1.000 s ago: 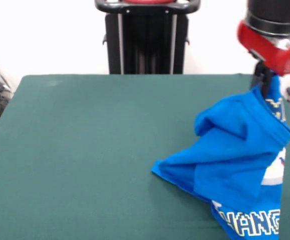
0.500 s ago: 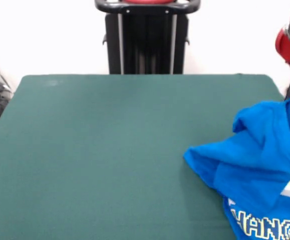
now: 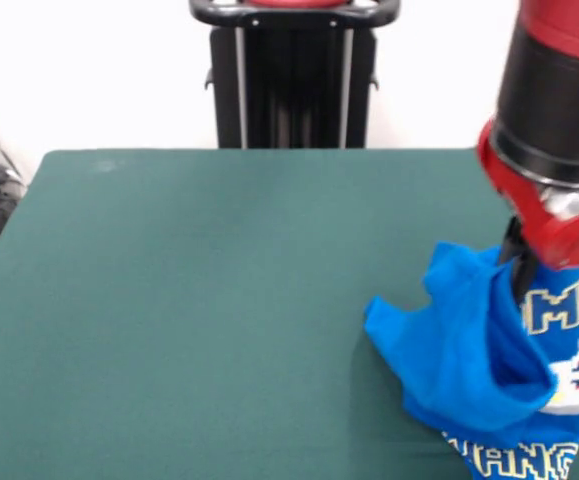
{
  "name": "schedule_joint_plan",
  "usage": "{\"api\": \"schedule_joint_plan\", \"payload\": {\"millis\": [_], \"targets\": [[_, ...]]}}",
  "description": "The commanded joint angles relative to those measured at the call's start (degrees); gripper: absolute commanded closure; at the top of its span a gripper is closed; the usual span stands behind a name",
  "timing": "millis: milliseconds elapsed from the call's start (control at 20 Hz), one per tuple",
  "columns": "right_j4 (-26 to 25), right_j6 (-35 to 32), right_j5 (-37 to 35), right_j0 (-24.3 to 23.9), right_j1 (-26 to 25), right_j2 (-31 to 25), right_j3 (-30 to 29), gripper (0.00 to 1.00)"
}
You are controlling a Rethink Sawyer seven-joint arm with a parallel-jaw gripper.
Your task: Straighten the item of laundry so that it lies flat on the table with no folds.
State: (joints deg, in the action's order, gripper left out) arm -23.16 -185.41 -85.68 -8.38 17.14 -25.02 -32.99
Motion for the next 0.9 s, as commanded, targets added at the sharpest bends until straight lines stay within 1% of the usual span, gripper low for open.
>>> {"api": "schedule_joint_plan", "payload": {"millis": [50,150,200,250,350,450,550,650,900], "targets": [[-3.5,1.1,-3.9,-0.1,-3.3,-0.2,8.7,1.0],[-2.9,1.0,-3.5,-0.5,-2.6,0.5,7.2,1.0],[-2.0,1.0,-1.6,-1.0,-1.6,1.4,4.5,1.0],[-0.5,0.1,2.0,-1.6,-0.2,2.5,0.1,1.0],[1.8,-2.3,9.6,-2.8,3.6,5.0,-10.9,1.0],[2.2,-3.1,14.9,-3.3,6.8,7.2,-19.5,1.0],[1.6,-3.0,18.6,-3.5,8.5,9.0,-24.4,1.0],[2.8,-2.7,22.2,-4.5,10.5,9.6,-30.4,1.0],[4.4,-1.6,28.6,-6.3,13.6,11.3,-40.9,1.0]]}}
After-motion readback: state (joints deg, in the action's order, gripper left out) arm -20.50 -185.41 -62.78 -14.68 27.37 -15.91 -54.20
